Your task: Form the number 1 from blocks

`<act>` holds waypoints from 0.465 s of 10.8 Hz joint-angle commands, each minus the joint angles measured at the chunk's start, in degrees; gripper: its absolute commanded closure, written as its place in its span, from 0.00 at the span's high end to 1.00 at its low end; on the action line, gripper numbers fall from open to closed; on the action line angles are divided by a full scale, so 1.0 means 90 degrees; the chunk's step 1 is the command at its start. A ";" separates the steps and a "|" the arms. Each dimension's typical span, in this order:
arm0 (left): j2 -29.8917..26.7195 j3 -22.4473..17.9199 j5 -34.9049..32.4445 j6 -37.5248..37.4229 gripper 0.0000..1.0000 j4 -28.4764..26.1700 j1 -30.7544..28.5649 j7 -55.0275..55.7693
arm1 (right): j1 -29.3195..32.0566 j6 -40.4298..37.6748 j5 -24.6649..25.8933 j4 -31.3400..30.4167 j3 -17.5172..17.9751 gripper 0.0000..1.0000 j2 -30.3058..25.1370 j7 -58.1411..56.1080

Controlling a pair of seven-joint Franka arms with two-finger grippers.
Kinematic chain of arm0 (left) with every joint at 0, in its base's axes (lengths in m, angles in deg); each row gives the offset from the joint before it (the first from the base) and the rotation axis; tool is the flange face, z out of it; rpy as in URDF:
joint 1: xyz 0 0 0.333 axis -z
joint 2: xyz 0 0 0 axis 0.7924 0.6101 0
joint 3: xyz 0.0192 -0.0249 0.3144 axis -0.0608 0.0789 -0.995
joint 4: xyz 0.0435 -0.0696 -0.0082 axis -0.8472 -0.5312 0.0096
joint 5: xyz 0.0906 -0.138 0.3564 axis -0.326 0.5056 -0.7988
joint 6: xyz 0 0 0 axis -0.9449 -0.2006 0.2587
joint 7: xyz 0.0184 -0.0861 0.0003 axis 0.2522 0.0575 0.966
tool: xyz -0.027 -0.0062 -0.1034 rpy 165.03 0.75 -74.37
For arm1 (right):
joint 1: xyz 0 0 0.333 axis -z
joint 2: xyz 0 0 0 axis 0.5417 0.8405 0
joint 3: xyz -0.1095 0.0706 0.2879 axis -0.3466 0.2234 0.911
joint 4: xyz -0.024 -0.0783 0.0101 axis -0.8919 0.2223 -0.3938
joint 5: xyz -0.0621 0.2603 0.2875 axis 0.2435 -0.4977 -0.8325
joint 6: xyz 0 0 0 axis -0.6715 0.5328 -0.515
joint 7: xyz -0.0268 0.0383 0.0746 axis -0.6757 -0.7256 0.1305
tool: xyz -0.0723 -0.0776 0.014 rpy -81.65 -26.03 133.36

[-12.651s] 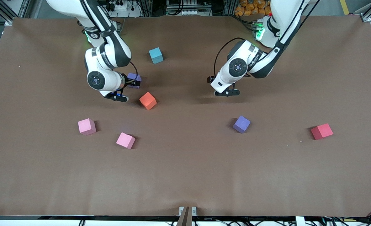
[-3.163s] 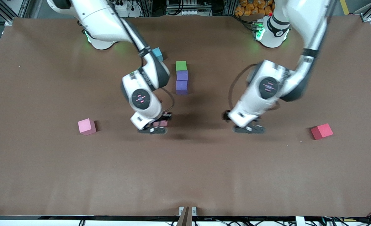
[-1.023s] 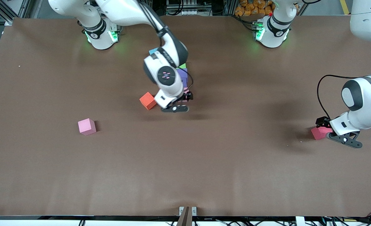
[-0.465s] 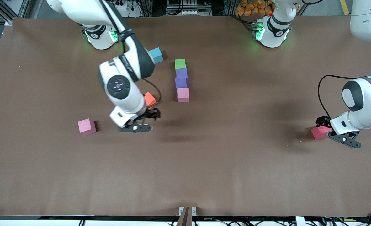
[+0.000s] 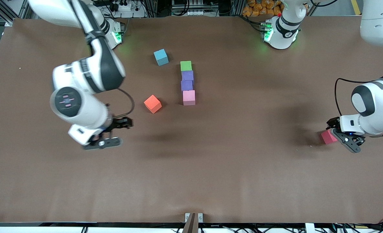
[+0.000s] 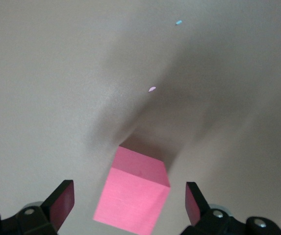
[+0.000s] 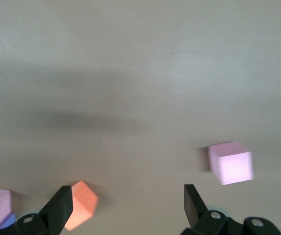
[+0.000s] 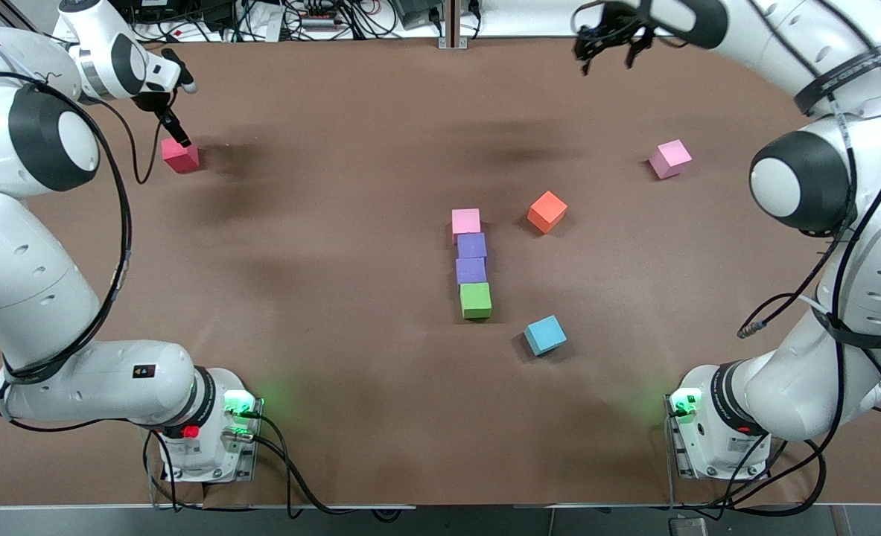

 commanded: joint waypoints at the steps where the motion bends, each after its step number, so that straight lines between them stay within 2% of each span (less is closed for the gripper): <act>1: 0.0113 -0.0031 0.0068 0.0238 1.00 0.0077 -0.0007 -0.0979 | 0.0409 -0.0217 0.0135 0.0000 0.0009 1.00 -0.0654 -0.0469; 5: 0.0201 -0.0080 0.0068 0.0258 1.00 0.0048 -0.0095 -0.1635 | 0.1142 -0.0636 0.0135 -0.0460 0.0028 1.00 -0.1817 -0.0451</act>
